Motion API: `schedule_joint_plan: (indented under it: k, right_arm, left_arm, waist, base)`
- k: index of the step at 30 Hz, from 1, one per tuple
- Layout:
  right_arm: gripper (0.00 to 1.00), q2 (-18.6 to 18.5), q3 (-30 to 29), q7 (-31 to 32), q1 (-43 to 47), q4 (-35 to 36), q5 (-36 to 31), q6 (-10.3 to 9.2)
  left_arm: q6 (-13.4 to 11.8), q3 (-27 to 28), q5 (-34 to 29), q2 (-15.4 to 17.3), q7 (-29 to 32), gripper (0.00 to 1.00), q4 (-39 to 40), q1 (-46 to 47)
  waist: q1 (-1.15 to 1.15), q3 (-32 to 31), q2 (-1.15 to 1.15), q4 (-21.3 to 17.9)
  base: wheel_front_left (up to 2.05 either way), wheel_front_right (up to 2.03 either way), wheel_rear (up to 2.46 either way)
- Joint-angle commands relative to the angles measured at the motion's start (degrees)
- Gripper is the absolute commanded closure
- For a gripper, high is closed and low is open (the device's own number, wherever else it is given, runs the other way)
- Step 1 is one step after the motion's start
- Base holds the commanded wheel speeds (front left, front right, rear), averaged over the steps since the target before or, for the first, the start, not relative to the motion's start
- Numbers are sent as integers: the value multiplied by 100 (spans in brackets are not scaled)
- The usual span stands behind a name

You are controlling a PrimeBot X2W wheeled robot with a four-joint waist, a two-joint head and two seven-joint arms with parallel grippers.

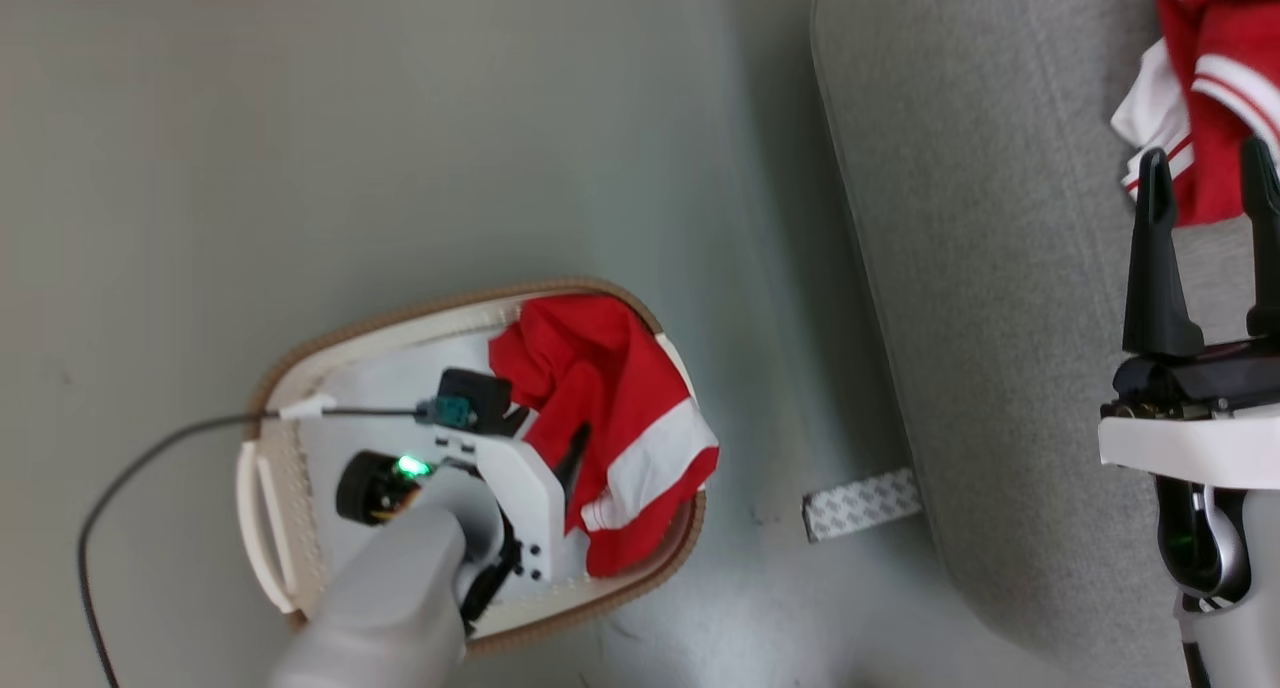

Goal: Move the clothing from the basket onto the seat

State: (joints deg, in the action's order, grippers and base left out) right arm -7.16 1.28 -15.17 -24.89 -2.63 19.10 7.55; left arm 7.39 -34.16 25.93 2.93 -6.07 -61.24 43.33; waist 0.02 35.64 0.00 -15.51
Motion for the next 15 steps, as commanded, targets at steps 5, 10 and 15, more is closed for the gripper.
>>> schedule_joint_plan:
  k: [5,10,15]
  right_arm:
    - [0,102,119,5,-271,61,52,-13]
    - [0,211,168,5,-381,14,93,-13]
    - [0,322,313,5,-503,-18,167,-13]
  left_arm:
    - [10,-583,471,334,421,0,-140,469]
    - [2,-1058,716,586,707,0,-265,758]
    - [4,-1566,985,768,983,0,-192,946]
  waist:
    - [-2,745,0,-297]
    - [-2,1036,0,-474]
    - [-2,1284,0,-722]
  base:
    - [0,0,0]
    - [0,0,0]
    - [0,0,0]
